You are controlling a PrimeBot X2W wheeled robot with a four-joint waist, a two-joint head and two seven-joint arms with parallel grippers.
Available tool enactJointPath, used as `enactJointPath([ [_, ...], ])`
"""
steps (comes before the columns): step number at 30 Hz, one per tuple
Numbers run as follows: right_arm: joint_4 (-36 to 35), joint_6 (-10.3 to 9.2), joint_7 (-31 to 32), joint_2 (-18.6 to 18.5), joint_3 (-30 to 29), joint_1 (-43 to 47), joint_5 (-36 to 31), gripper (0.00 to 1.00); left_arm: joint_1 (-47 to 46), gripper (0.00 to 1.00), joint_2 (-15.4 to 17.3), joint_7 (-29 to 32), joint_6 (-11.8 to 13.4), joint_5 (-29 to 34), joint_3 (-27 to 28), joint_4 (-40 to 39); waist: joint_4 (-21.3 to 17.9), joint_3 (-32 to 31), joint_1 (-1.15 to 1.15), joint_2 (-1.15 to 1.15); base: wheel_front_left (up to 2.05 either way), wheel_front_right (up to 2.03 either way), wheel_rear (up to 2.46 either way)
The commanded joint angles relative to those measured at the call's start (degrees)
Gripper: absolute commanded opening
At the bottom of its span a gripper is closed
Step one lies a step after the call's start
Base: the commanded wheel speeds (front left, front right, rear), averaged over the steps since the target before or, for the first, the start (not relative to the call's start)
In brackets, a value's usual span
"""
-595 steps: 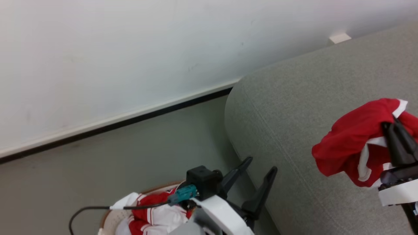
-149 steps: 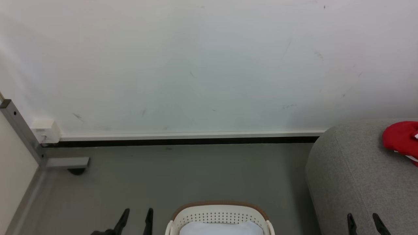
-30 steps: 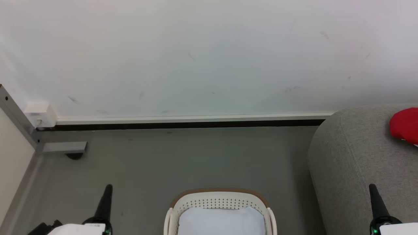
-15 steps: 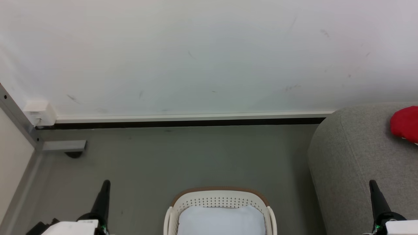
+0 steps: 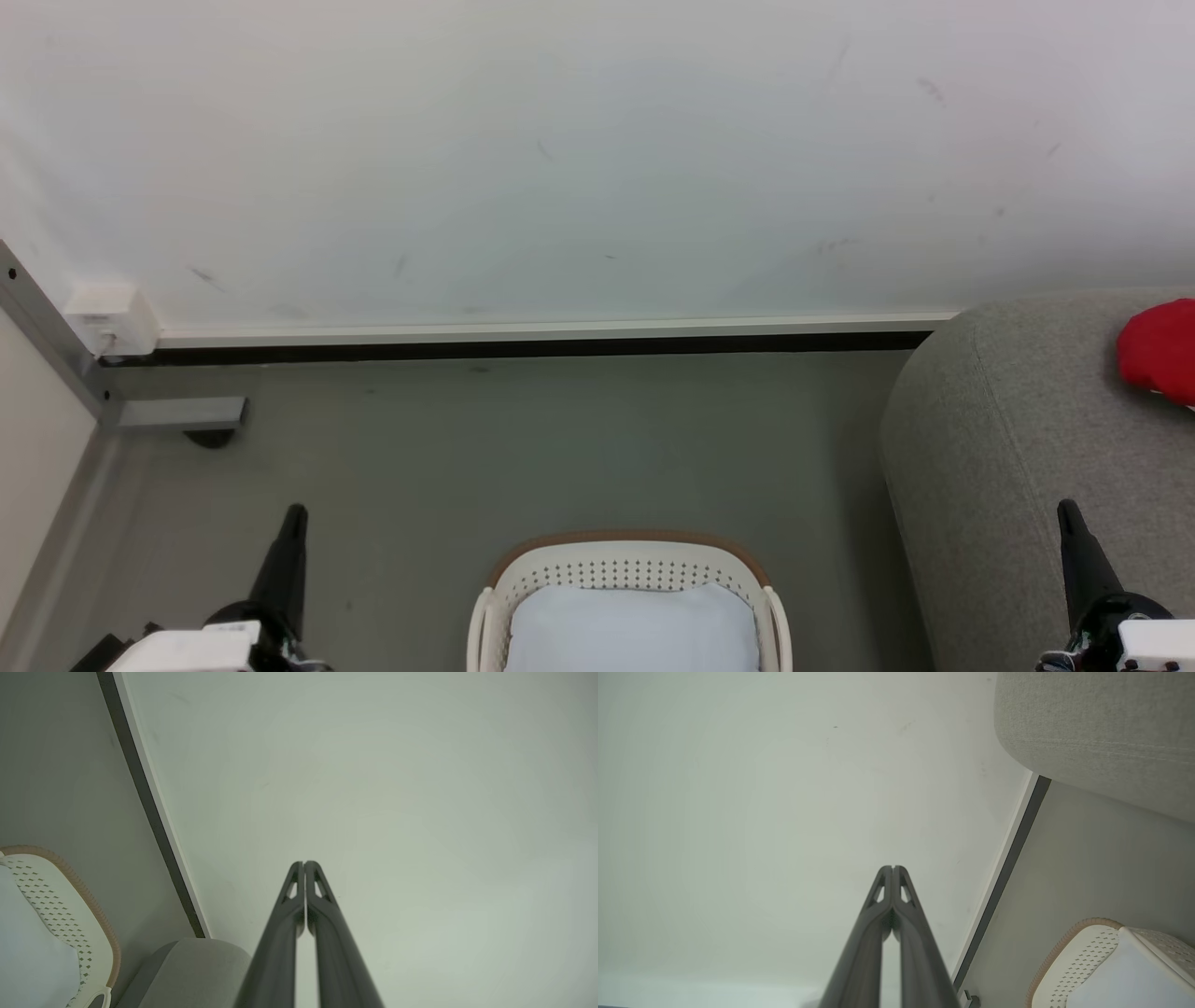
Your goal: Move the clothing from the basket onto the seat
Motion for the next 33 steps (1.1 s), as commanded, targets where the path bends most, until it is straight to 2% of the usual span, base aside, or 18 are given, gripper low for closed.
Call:
enactJointPath([
  [1, -0.5, -0.13, 0.3, -0.5, -0.3, -0.6, 1.1, 0.00, -0.7, 0.00, 0.4, 0.3, -0.3, -0.8, 0.3, -0.3, 0.0, 0.0, 0.00, 0.00, 0.00, 0.00, 0.00],
  [6, -0.6, -0.14, 0.8, -0.5, -0.4, -0.9, 2.7, 0.00, -0.8, 0.00, 0.4, 0.7, -0.3, -2.7, 0.5, -0.4, 0.0, 0.2, 0.00, 0.00, 0.00, 0.00, 0.00],
  [33, -0.5, -0.13, 0.8, -0.5, -0.4, -0.9, 2.5, 0.00, -0.8, 0.00, 0.4, 0.7, -0.3, -2.6, 0.5, -0.4, 0.0, 0.2, 0.00, 0.00, 0.00, 0.00, 0.00],
])
